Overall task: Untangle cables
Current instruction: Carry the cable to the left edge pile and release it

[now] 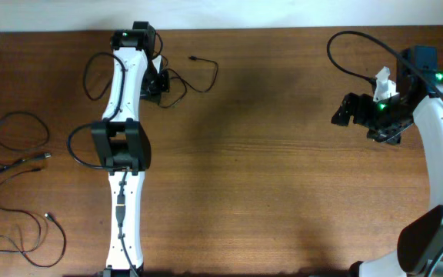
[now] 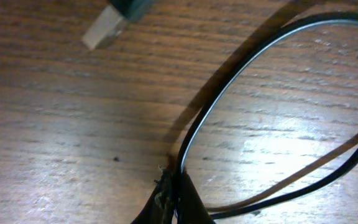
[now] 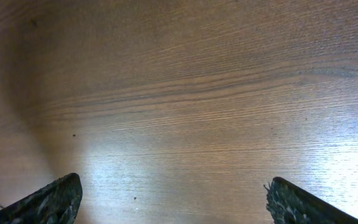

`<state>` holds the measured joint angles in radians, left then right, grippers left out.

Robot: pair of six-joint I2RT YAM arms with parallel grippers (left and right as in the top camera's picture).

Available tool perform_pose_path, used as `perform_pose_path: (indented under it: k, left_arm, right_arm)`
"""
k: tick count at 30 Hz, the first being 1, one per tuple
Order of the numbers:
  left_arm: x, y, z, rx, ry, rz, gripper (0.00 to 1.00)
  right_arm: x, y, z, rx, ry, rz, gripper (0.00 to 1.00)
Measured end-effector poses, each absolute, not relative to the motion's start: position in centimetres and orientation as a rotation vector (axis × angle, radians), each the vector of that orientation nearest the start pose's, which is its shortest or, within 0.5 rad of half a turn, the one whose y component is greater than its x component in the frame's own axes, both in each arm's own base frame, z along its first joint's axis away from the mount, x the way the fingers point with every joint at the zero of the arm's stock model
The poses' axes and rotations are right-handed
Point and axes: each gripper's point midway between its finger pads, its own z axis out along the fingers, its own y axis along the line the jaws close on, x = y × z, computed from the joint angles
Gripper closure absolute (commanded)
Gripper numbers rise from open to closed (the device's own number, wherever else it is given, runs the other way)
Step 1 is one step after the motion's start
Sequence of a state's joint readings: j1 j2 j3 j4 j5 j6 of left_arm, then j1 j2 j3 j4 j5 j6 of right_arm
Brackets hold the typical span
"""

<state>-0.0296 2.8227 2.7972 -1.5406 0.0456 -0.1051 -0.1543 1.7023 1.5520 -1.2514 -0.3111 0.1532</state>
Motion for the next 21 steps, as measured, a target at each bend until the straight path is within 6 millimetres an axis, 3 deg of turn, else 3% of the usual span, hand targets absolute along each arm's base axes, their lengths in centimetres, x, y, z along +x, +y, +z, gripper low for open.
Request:
perform_pose_path:
  k: [1, 2, 3, 4, 5, 7, 9, 12, 15, 18, 20, 21]
  left_arm:
    - [51.7, -2.4, 1.0, -0.118, 3.135, -0.078, 1.0]
    - [52.3, -2.5, 3.1, -0.123, 3.085, -0.088, 1.0]
    - [53.6, -2.3, 6.5, -0.14, 2.978, -0.097, 1.0]
    - [54.4, -1.4, 12.2, -0.175, 2.843, -0.101, 1.0]
    - [54.5, -0.5, 15.8, -0.199, 2.762, -0.099, 1.0]
    - [54.2, 3.1, 23.5, -0.274, 2.572, -0.062, 1.0]
    - [53.2, 9.7, 29.5, -0.408, 2.385, 0.014, 1.0]
    - [52.1, 20.6, 32.3, -0.644, 2.193, 0.108, 1.0]
    - [49.1, 31.8, 35.2, -0.819, 1.976, 0.234, 1.0]
    - [48.1, 37.6, 36.4, -0.884, 1.832, 0.294, 1.0]
    - [48.2, 38.3, 36.1, -0.904, 1.82, 0.285, 1.0]
    - [48.7, 38.4, 35.0, -0.913, 1.837, 0.271, 1.0]
  right_arm:
    - [35.0, -0.1, 16.3, 0.412, 2.91, 0.461, 0.04]
    - [35.0, -0.1, 16.3, 0.411, 2.91, 0.461, 0.04]
    - [35.0, -0.1, 16.4, 0.411, 2.91, 0.461, 0.04]
    - [35.0, -0.1, 16.4, 0.412, 2.91, 0.461, 0.04]
    - [35.0, -0.1, 16.3, 0.412, 2.91, 0.461, 0.04]
    - [35.0, -0.1, 16.4, 0.411, 2.91, 0.461, 0.04]
    - [34.9, -0.1, 16.3, 0.413, 2.914, 0.461, 0.04]
    - [34.2, 0.0, 16.2, 0.424, 2.942, 0.466, 0.04]
    - [34.0, 0.0, 16.2, 0.432, 2.948, 0.467, 0.04]
    - [34.0, 0.0, 16.2, 0.435, 2.949, 0.468, 0.04]
    - [34.0, 0.0, 16.2, 0.44, 2.947, 0.469, 0.04]
    - [34.0, 0.0, 16.2, 0.441, 2.947, 0.468, 0.04]
